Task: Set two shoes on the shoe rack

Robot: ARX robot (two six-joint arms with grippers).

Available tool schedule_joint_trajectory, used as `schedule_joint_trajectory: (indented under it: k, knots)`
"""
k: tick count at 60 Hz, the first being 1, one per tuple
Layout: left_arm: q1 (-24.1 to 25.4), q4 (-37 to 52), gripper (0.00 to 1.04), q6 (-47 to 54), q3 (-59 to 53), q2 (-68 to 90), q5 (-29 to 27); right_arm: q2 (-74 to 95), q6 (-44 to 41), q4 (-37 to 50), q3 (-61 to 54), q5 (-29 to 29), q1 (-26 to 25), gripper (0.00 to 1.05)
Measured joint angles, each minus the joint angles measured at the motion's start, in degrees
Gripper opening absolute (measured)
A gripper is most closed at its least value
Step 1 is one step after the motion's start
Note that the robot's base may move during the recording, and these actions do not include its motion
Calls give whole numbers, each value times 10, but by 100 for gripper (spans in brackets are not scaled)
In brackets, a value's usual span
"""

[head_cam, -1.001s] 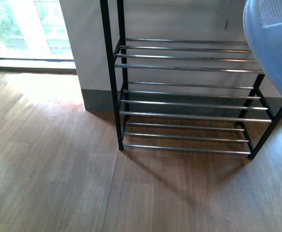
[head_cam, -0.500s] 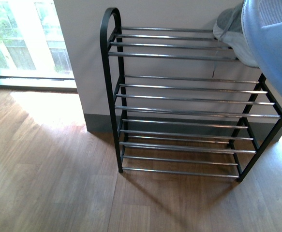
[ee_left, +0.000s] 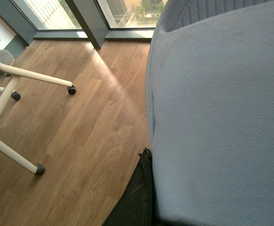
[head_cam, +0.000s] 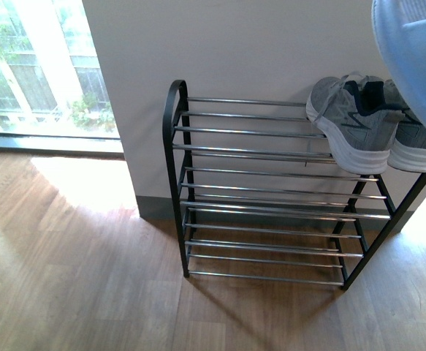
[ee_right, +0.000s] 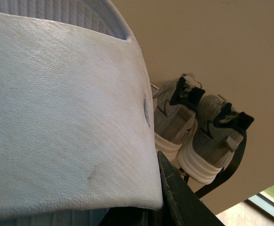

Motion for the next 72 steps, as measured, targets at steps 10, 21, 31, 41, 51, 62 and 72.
schedule_joint_trajectory:
  k: [10, 21, 31, 41, 51, 62, 72]
  knots:
    - [0, 0, 2, 0, 0, 0, -1, 0, 0, 0, 0, 0, 0, 1]
    - [0, 0, 2, 0, 0, 0, -1, 0, 0, 0, 0, 0, 0, 1]
    - [0, 0, 2, 0, 0, 0, 0, 0, 0, 0, 0, 0, 0, 1]
    - [0, 0, 2, 0, 0, 0, 0, 0, 0, 0, 0, 0, 0, 1]
    - [1, 0, 2, 0, 0, -1, -2, -1, 0, 0, 0, 1, -1, 1]
    - [1, 0, 2, 0, 0, -2, 0, -1, 0, 0, -1, 4, 0, 1]
    - [1, 0, 2, 0, 0, -1, -2, -1, 0, 0, -1, -6, 3, 1]
